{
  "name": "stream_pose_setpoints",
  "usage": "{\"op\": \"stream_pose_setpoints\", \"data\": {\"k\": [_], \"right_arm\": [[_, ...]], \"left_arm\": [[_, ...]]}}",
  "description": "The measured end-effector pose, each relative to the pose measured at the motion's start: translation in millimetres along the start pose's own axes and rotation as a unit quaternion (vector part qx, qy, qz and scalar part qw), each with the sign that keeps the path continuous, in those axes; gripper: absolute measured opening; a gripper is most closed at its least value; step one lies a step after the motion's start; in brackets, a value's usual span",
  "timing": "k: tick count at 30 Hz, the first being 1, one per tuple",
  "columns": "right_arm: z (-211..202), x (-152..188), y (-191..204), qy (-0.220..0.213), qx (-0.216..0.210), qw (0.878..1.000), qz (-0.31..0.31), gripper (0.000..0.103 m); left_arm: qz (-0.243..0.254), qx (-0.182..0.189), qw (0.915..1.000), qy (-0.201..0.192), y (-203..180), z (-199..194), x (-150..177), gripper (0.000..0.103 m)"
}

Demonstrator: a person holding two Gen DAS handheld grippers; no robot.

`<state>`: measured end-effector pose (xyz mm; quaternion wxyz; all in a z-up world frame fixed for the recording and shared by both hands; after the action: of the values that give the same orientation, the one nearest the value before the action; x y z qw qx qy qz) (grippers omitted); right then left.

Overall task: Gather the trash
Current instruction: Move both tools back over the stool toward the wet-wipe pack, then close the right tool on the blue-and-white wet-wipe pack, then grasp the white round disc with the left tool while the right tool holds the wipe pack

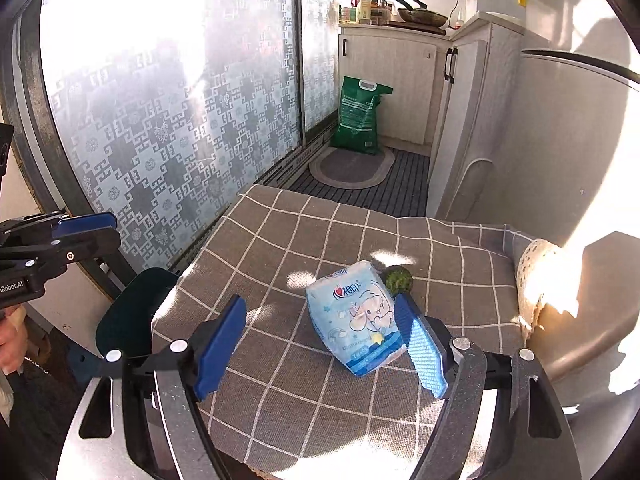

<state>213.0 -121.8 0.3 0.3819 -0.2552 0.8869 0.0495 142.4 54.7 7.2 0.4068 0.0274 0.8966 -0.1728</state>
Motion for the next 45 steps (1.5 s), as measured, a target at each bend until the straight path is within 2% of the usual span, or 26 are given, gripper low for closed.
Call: {"op": "stream_pose_setpoints", "data": {"k": [6,11,18,20,22,27,31,34,40,45], "right_arm": [[16,9,-9,0.022,-0.015,1.000,-0.012,0.087],[31,7,-13,0.032,-0.024,0.999,-0.029,0.088],[51,11,-12,0.054,-0.029,0.997,-0.040,0.088],[56,15,-14,0.062,-0.033,0.997,-0.038,0.081],[58,18,-19,0.067,-0.037,0.997,-0.029,0.062],[50,20,-29,0.061,-0.057,0.996,-0.006,0.046],[38,18,-31,0.043,-0.054,0.998,-0.006,0.035],[25,15,-36,0.027,-0.050,0.998,-0.002,0.029],[4,12,-57,0.008,-0.042,0.999,0.027,0.029],[-2,18,-74,0.010,-0.037,0.998,0.050,0.029]], "left_arm": [[0.019,0.005,0.9997,0.014,-16,19,-12,0.044],[0.017,0.018,0.9997,0.006,-19,29,-18,0.045],[0.020,0.026,0.9993,0.020,-23,51,-15,0.046],[0.020,0.029,0.9992,0.021,-24,55,-15,0.046],[0.020,0.032,0.9991,0.022,-26,57,-15,0.046],[0.018,0.036,0.9988,0.026,-31,67,-16,0.046],[0.020,0.040,0.9987,0.026,-40,73,-17,0.046],[0.025,0.041,0.9985,0.027,-46,78,-17,0.046],[0.034,0.041,0.9976,0.043,-56,99,-13,0.047],[0.055,0.043,0.9960,0.056,-69,120,-8,0.060]]}}
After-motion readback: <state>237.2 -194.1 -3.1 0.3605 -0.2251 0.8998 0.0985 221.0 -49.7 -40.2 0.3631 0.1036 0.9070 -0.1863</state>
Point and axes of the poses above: each gripper's, at about its wrist camera, not at the fingertips, and z roughly the way its jaws point, y to its left, x to its underside, the point moved 3 cm from there along z, roughly the way its jaws point, and after that the axes turned 10 degrees about x, right-handed, at the moved point
